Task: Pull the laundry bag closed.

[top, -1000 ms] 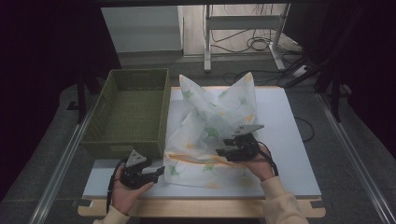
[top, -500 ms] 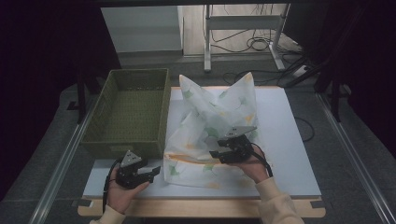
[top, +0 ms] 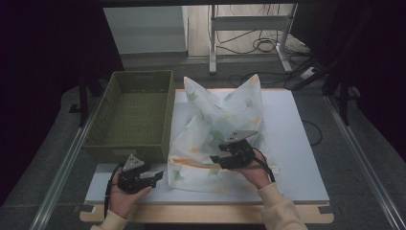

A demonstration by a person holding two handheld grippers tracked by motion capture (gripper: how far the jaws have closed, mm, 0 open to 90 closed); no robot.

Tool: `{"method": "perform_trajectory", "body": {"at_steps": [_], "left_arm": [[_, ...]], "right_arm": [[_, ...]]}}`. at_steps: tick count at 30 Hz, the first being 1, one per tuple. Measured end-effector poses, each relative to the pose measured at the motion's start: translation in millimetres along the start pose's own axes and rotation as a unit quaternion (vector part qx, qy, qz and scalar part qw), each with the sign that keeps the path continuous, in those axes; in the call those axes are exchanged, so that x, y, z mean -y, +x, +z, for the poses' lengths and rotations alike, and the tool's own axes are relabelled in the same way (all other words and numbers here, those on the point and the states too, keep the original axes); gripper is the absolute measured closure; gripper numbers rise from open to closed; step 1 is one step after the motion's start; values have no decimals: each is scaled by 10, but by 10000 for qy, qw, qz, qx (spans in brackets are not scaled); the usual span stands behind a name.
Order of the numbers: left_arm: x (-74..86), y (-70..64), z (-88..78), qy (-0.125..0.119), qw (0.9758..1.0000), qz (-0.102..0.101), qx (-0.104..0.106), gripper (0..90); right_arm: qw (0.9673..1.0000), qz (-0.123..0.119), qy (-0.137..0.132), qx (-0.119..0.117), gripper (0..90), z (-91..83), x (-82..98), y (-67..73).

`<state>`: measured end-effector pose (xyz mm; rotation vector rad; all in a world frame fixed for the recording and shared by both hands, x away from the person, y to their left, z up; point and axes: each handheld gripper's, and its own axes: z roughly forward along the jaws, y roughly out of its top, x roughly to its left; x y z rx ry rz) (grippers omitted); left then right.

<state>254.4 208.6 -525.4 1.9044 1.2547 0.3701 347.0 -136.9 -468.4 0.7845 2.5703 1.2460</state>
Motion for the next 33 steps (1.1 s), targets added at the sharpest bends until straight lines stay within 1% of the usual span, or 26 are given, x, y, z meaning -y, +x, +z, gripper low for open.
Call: {"method": "perform_trajectory", "body": {"at_steps": [2,7,12,15,19,21,25,27,33], "left_arm": [[-9,1,-1,-14,10000,7,7,369],[-8,23,-5,3,10000,20,10,369],[7,31,-10,-56,10000,70,37,373],[23,32,35,29,9999,67,114,374],[29,31,71,94,9998,112,165,373],[30,37,75,90,9998,123,141,373],[33,72,65,66,9999,65,129,373],[38,76,55,71,9999,68,123,372],[48,88,25,47,10000,28,72,371]], "right_arm": [[10000,53,4,-6,428,11,-3,27],[10000,27,73,-19,429,78,-16,95],[9999,36,159,-18,430,171,-52,146],[9998,32,203,-11,431,234,-72,171],[9996,43,261,-33,431,321,-93,222],[9996,38,287,-36,431,355,-101,239],[9995,40,306,-71,431,417,-121,265],[9994,25,333,-85,433,448,-132,275],[9993,49,350,-108,443,519,-156,283]]}}
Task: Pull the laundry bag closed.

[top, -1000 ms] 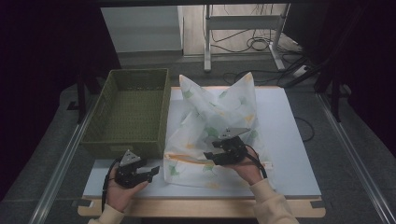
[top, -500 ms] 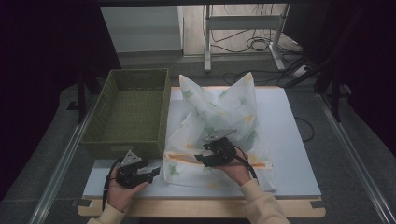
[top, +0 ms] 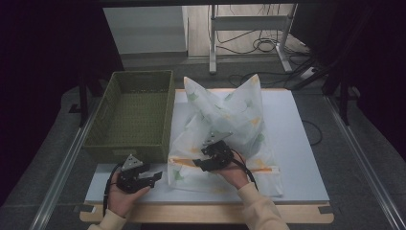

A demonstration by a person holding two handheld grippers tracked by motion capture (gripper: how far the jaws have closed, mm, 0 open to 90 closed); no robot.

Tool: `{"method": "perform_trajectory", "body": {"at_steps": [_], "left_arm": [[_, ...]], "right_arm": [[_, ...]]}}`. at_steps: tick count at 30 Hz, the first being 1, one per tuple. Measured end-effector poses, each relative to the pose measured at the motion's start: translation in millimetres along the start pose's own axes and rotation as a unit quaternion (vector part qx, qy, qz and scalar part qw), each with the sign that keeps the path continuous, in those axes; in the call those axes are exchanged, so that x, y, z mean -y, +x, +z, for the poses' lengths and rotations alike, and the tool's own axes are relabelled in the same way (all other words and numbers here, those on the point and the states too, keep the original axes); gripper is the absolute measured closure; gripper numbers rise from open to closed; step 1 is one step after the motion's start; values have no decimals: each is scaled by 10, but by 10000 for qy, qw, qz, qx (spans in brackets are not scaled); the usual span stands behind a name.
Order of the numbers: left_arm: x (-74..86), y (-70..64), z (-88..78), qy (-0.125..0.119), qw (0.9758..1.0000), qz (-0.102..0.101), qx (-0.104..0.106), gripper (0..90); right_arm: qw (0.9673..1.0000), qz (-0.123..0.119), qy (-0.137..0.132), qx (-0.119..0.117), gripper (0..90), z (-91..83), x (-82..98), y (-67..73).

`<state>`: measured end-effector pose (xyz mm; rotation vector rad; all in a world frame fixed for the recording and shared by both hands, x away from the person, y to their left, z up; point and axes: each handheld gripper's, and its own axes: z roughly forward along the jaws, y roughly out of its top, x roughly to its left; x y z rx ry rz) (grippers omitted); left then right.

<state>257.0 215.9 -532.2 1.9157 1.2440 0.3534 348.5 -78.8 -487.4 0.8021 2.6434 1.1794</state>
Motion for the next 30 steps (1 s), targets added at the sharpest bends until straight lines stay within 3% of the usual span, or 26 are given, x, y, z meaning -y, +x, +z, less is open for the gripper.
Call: {"method": "perform_trajectory", "body": {"at_steps": [12,26,30], "left_arm": [[4,15,7,34,10000,18,-29,371],[6,43,11,51,10000,-68,-12,370],[7,47,2,38,10000,-72,-11,370]], "right_arm": [[10000,-31,26,-85,482,90,-112,60],[9989,-162,152,-421,528,352,-236,219],[9985,-102,223,-483,540,444,-274,256]]}}
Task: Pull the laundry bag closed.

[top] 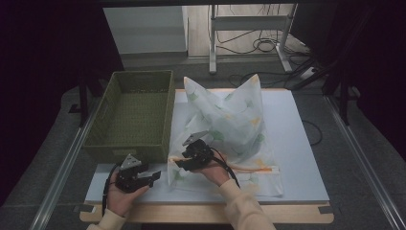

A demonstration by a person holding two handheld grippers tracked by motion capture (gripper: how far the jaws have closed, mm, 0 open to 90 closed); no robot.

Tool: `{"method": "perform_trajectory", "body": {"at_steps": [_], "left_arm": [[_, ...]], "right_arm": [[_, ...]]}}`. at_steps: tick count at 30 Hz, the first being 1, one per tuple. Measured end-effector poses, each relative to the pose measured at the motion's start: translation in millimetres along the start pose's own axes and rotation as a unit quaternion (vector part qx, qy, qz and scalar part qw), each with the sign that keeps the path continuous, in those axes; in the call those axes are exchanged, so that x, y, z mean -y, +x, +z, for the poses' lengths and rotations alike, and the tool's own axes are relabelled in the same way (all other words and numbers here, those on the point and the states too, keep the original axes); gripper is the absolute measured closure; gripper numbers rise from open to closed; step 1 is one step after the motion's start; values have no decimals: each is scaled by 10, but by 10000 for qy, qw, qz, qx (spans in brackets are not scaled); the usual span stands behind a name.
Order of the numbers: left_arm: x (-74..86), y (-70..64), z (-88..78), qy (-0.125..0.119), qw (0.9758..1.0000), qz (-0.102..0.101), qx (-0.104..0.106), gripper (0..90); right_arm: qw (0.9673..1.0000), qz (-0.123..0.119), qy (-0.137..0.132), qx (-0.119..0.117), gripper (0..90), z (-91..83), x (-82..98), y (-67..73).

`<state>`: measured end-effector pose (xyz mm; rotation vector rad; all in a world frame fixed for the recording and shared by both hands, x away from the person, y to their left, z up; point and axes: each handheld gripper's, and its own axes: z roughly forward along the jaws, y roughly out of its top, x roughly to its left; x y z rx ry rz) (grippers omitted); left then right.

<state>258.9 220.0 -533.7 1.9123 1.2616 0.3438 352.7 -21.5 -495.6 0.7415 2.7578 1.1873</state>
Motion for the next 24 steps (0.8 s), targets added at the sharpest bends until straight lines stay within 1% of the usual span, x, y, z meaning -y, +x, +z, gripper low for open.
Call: {"method": "perform_trajectory", "body": {"at_steps": [2,3,5,6,12,15,17,20,22,24], "left_arm": [[0,1,0,-2,10000,2,2,370],[0,1,0,0,10000,5,6,370],[0,1,0,1,10000,8,9,370],[-1,7,-5,-3,10000,12,5,370],[4,11,-11,-18,10000,-11,-12,370],[6,2,-10,-10,10000,11,-12,370],[8,0,-9,-1,10000,23,-5,370],[11,3,-7,3,10000,18,-8,370],[10,5,-11,0,10000,17,-20,370],[11,9,-14,-13,10000,3,-23,370]], "right_arm": [[10000,-8,15,-15,542,21,-9,5],[10000,18,48,-42,545,63,-29,19],[10000,-9,34,-59,549,90,-45,18],[10000,36,52,-73,551,103,-59,26],[9999,8,121,-113,555,173,-118,53],[9998,17,181,-81,561,220,-137,57],[9998,-44,201,-62,572,255,-142,49],[9996,-47,279,-20,585,311,-138,44],[9996,-28,288,3,605,347,-128,45],[9995,-58,320,13,628,384,-120,55]]}}
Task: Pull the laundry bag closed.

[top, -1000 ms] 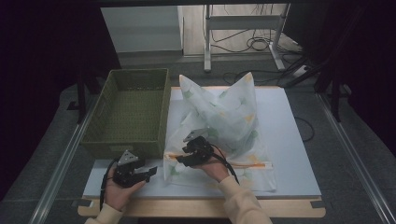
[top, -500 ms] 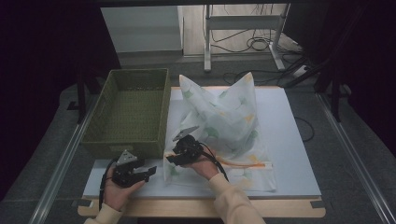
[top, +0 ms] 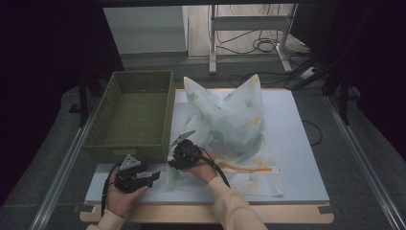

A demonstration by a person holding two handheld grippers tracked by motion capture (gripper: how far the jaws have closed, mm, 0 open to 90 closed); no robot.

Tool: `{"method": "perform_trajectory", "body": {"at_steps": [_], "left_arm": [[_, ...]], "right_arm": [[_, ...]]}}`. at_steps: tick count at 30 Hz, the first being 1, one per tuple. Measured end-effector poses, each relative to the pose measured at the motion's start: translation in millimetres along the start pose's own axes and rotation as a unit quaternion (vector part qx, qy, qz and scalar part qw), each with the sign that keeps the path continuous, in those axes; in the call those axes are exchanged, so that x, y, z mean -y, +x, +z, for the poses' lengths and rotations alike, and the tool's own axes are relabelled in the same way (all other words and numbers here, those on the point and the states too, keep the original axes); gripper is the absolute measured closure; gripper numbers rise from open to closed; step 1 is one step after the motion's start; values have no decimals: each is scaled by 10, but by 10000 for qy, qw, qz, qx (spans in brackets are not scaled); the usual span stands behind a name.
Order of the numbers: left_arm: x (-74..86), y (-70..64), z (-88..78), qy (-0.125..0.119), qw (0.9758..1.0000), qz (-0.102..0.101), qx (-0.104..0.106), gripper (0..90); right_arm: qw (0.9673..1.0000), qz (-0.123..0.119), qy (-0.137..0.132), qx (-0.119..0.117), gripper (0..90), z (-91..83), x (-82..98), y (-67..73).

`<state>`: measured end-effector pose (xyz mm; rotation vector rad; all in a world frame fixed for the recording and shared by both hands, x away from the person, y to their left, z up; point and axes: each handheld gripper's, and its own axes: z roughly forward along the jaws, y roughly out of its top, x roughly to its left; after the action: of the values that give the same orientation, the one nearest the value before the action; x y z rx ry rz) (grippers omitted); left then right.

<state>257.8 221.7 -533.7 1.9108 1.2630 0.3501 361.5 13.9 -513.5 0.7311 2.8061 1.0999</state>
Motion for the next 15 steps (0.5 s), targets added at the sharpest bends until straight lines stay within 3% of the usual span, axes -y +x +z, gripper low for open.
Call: {"method": "perform_trajectory", "body": {"at_steps": [4,15], "left_arm": [[2,0,2,6,10000,3,-9,370],[4,-1,10,32,10000,20,-3,368]], "right_arm": [[9999,-59,73,53,682,64,4,8],[9994,-128,271,180,712,185,-3,26]]}}
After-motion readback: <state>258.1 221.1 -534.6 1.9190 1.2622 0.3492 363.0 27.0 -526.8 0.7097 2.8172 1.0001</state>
